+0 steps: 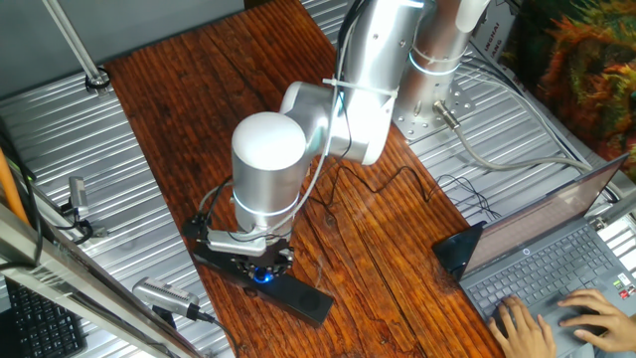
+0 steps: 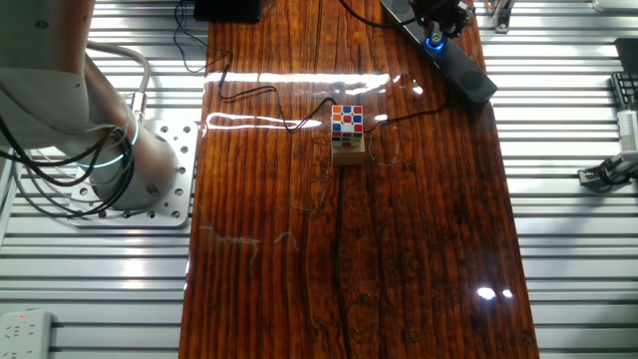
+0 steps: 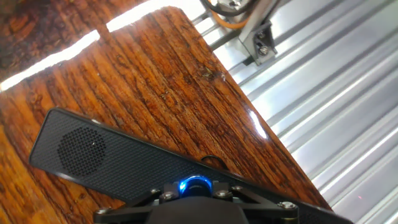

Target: Turn the knob to increase the volume of the speaker

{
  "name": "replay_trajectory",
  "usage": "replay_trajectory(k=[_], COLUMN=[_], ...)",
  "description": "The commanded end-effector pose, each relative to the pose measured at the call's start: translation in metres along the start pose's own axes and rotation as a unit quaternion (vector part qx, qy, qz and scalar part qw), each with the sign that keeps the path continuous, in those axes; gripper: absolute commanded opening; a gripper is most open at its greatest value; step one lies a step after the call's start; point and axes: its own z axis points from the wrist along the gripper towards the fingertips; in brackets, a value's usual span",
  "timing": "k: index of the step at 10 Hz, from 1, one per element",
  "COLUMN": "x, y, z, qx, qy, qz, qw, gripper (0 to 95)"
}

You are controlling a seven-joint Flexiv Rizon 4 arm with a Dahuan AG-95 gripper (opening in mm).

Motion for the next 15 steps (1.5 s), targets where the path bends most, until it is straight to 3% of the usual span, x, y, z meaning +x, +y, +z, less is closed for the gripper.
replay_trajectory(k=[1,9,15], x=[0.0002,0.0002,0.0003], y=[-0.0003,-0.0003,-0.0003], z=[0.0000,0.0000,0.0000], qx=[0.003,0.001,0.001], qy=[-0.001,-0.010,-0.011], qz=[0.021,0.095,0.154], qw=[0.9998,0.9955,0.9880], gripper=[0.0,0.0,0.0])
